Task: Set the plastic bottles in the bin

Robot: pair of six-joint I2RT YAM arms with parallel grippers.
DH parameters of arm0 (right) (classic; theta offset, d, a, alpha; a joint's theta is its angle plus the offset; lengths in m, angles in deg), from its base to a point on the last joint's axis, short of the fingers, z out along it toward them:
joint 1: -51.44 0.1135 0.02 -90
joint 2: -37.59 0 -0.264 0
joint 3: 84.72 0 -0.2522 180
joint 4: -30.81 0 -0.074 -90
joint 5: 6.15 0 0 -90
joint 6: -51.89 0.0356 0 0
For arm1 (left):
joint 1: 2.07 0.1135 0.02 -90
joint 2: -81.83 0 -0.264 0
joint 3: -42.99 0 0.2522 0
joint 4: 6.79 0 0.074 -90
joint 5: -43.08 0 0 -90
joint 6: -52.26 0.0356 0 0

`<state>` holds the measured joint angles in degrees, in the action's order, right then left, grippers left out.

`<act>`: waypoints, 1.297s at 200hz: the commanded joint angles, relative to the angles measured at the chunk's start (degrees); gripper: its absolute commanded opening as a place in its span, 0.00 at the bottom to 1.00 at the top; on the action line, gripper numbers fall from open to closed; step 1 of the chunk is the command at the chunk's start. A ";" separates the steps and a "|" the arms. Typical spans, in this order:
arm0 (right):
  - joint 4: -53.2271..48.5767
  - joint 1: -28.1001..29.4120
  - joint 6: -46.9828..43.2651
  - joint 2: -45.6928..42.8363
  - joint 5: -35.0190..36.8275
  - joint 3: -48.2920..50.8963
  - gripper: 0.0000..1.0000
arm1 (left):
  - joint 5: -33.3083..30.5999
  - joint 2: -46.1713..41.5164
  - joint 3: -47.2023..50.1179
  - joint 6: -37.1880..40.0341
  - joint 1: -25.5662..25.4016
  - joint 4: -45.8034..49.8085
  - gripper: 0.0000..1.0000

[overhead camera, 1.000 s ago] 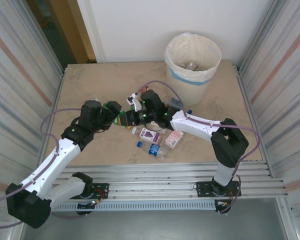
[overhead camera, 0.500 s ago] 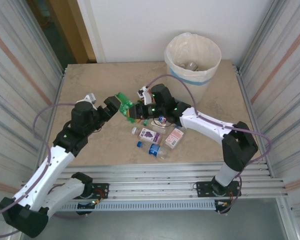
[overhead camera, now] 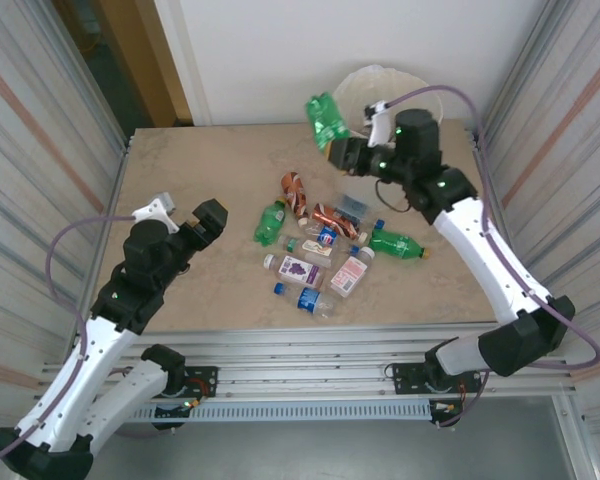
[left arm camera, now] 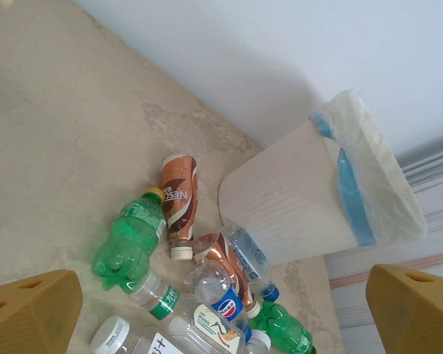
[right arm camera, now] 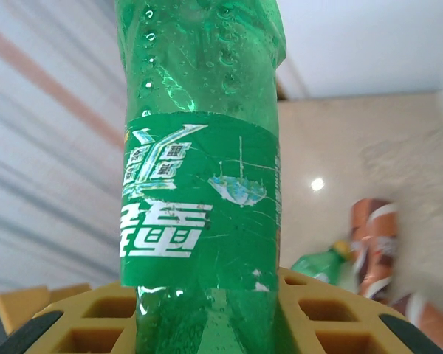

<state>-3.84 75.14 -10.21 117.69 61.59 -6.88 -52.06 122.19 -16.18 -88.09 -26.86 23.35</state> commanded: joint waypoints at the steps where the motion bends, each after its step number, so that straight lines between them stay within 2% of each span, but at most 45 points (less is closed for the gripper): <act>1: -6.90 -4.57 -3.36 0.93 0.73 -4.94 0.22 | -0.82 0.22 0.75 1.66 0.20 -0.65 0.98; 34: -10.22 -11.14 -3.99 5.71 -0.23 -11.94 0.21 | -0.04 0.79 0.99 1.65 0.19 -0.70 0.99; 75: -12.38 -15.60 -5.45 11.97 -0.22 -18.06 0.21 | -0.16 0.80 1.68 1.49 0.19 -0.34 0.99; 160: -19.58 -17.63 -9.65 28.57 4.59 -35.34 0.24 | -0.05 2.01 2.03 2.07 0.19 0.10 0.98; 192: -22.38 -17.55 -11.06 32.94 5.61 -40.36 0.30 | 0.31 2.49 2.03 2.32 0.19 0.42 0.99; 235: -23.76 -17.48 -12.04 35.08 6.36 -41.61 0.50 | 0.63 3.05 1.92 2.75 0.22 0.58 0.99; 259: -24.09 -17.49 -12.26 35.61 6.60 -41.75 0.55 | 0.93 3.74 1.40 3.32 0.19 1.09 0.99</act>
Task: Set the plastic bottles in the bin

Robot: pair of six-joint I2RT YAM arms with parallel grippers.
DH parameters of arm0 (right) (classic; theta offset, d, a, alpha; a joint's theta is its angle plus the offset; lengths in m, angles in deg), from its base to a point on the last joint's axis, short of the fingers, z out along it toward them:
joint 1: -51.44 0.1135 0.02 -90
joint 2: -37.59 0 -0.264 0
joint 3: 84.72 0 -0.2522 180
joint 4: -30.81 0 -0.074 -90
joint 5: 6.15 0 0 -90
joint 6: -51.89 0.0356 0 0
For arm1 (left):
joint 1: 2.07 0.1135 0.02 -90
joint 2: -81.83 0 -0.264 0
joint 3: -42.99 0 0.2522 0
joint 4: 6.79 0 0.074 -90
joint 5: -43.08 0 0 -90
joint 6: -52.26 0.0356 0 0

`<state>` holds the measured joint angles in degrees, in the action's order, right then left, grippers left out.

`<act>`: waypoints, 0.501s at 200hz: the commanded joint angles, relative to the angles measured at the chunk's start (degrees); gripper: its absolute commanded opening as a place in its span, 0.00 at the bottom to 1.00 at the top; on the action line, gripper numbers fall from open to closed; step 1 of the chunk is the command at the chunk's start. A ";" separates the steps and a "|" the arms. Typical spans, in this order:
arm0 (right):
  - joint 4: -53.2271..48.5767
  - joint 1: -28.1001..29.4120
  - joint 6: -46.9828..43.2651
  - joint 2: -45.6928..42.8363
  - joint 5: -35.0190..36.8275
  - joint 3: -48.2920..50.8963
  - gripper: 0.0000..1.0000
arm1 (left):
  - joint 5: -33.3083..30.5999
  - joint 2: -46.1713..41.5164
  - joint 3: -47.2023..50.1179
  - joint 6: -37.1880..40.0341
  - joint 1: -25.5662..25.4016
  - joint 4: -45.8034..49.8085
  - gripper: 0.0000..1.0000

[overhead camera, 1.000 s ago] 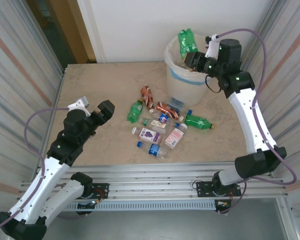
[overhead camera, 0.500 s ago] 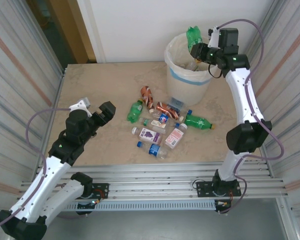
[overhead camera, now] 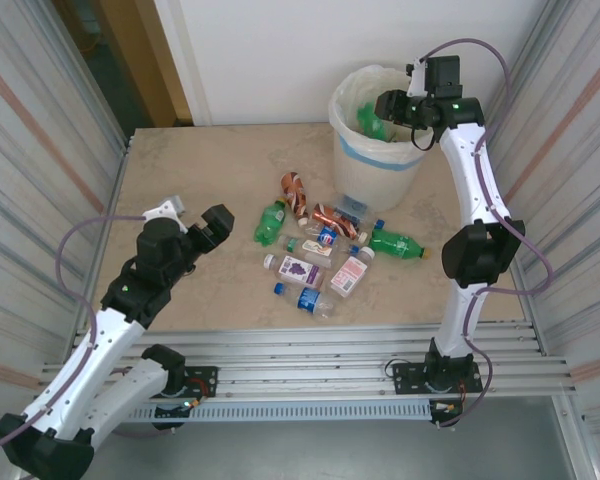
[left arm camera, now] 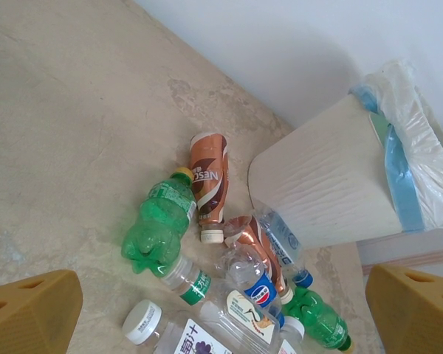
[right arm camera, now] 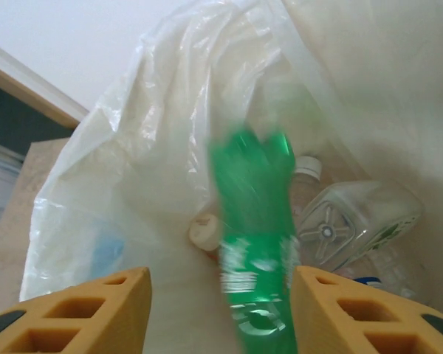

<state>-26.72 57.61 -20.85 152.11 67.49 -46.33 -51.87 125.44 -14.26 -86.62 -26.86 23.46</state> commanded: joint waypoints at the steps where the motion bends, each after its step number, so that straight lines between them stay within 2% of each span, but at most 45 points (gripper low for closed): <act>1: -1.22 0.05 -1.61 1.21 0.66 -2.31 0.56 | 0.78 0.45 -0.49 1.86 0.19 1.04 0.99; 70: -4.22 0.15 -2.79 0.86 1.57 -6.58 0.66 | 1.36 3.80 -2.91 5.42 0.21 3.42 0.99; 100: -5.49 0.35 -3.36 -1.47 2.99 -6.88 0.75 | 3.81 8.62 -6.34 11.10 0.19 6.09 0.99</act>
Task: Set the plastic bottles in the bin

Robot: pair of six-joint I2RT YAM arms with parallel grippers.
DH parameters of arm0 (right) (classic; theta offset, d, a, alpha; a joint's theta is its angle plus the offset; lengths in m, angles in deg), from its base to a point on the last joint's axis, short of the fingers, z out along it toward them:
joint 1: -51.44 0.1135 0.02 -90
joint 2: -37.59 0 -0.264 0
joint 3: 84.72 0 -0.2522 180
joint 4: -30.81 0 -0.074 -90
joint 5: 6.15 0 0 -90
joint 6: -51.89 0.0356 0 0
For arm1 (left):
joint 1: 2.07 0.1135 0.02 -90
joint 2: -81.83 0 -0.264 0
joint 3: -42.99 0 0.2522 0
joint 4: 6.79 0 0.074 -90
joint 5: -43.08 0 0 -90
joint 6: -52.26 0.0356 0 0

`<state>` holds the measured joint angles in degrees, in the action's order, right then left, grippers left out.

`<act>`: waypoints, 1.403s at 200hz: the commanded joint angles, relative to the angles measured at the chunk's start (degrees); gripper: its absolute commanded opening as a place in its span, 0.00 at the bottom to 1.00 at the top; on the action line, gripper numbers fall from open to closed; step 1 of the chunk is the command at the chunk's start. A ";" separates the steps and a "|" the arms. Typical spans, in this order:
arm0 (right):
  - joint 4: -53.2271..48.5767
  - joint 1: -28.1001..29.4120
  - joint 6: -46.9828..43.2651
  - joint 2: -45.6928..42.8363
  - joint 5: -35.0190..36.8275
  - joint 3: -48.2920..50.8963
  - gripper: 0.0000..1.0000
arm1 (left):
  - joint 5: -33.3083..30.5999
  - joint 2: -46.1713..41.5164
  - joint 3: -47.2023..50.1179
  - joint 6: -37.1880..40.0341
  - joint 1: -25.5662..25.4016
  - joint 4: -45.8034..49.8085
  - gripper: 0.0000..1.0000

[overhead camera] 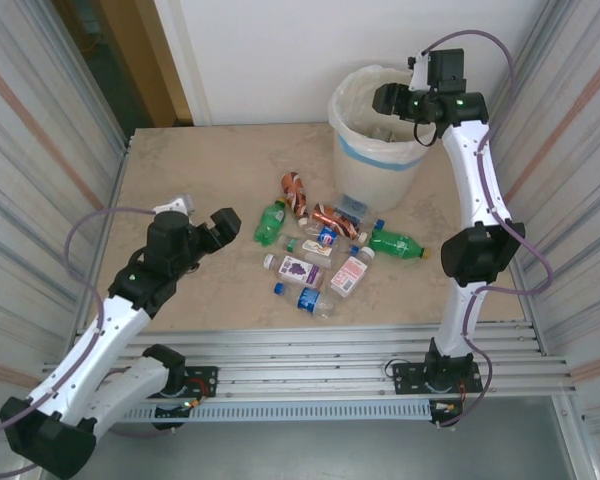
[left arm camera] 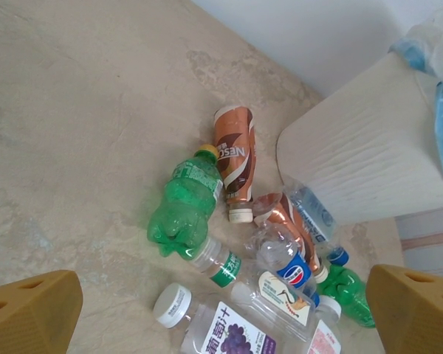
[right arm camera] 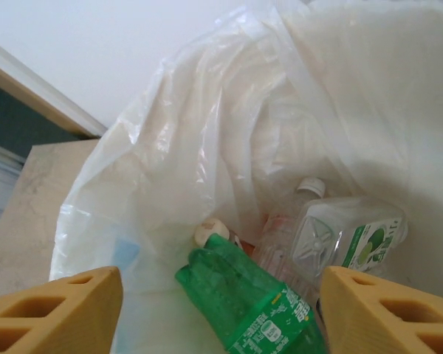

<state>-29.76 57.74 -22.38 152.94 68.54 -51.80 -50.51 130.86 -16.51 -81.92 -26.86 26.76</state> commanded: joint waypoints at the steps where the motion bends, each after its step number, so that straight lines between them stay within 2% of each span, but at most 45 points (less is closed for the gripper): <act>1: -2.48 0.25 -1.83 -2.44 1.99 -1.42 0.75 | 2.58 3.45 -4.36 6.66 0.19 2.97 0.99; 30: -5.04 0.20 -2.19 -5.50 4.33 -1.38 0.83 | 5.75 11.63 -11.09 13.81 0.19 8.70 0.99; 56: -8.48 0.42 -2.15 -8.77 7.32 -0.45 0.88 | 6.13 18.81 -16.09 18.86 0.19 12.09 0.99; 81: -9.78 0.91 -1.95 -14.27 11.57 5.28 0.93 | 6.02 25.18 -20.29 22.24 0.19 14.33 0.99; 93: -9.42 0.99 -1.46 -17.69 13.39 9.61 1.00 | 6.29 28.13 -21.85 23.66 0.19 14.79 0.99; 144: -3.88 0.99 2.30 -34.76 19.94 33.73 0.98 | 9.51 40.69 -28.22 26.86 -0.16 15.52 0.93; 184: -1.07 0.99 4.35 -45.99 22.71 48.36 0.98 | 9.66 50.12 -33.64 28.43 -0.70 16.87 0.96; 235: -2.54 0.99 6.48 -51.25 25.24 55.77 0.98 | 9.55 58.51 -39.38 29.24 -1.03 17.94 0.99; 280: -1.49 0.99 8.23 -52.41 25.33 58.31 0.98 | 8.16 63.79 -43.13 29.37 -2.18 19.88 0.96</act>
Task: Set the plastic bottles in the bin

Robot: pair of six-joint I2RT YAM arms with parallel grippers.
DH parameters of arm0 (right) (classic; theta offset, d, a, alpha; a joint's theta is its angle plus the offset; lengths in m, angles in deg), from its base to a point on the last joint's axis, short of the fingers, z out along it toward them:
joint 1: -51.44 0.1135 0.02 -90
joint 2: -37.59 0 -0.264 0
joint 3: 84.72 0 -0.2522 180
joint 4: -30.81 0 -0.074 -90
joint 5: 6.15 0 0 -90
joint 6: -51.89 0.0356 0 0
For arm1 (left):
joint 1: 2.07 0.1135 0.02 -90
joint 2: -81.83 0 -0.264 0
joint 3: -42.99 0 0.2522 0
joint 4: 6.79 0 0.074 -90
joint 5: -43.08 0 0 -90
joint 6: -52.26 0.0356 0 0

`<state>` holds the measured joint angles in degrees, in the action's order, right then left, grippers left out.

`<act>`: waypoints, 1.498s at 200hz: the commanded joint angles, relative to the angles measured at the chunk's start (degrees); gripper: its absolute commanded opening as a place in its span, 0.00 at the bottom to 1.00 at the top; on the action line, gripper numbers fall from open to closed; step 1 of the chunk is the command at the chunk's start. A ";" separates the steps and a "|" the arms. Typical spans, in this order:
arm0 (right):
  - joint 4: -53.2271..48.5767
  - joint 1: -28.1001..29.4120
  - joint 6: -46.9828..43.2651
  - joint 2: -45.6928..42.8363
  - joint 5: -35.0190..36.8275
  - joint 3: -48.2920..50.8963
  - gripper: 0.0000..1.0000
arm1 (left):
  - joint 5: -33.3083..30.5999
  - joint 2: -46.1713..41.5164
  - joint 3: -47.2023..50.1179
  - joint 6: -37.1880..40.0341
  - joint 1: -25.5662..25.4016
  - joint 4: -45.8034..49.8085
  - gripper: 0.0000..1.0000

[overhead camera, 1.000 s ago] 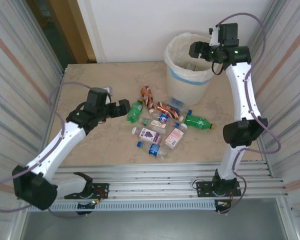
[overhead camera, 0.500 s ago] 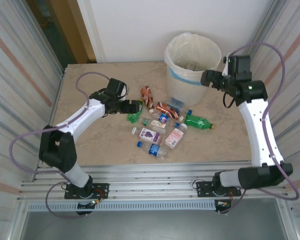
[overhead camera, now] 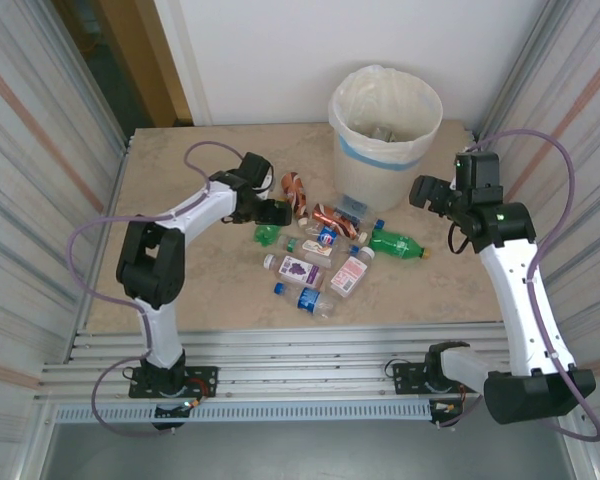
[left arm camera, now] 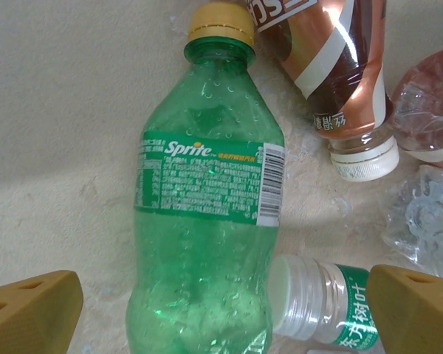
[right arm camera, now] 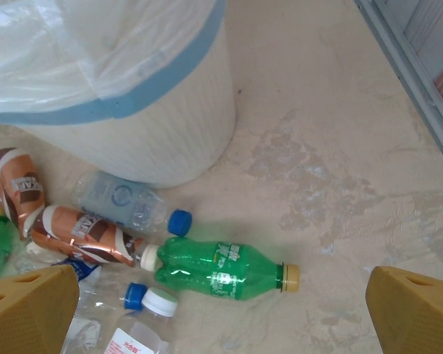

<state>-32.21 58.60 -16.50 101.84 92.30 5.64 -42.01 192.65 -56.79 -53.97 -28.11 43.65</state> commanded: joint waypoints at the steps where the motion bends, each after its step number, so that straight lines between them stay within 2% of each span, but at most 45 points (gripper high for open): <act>1: 0.98 0.14 2.37 -1.27 1.53 0.93 0.98 | -0.39 2.10 -2.93 1.44 -0.94 3.01 0.96; 100: 1.52 0.14 3.23 -0.16 1.04 0.89 0.98 | -6.15 7.77 -5.93 0.94 -1.73 6.74 0.89; 178: 2.44 0.15 4.16 1.19 -0.72 0.73 0.98 | -6.77 10.71 -6.88 0.94 -1.73 6.93 0.80; 268: 2.53 0.22 4.15 1.41 -2.36 0.34 0.98 | -8.36 9.58 -3.88 0.51 -1.65 6.03 0.56; 299: 2.63 0.36 4.14 1.36 -3.25 0.12 0.98 | -9.81 4.16 -1.26 0.07 -1.45 5.54 0.50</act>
<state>-30.52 58.60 -14.10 103.15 90.25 6.32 -49.57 201.81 -60.11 -53.84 -29.79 48.59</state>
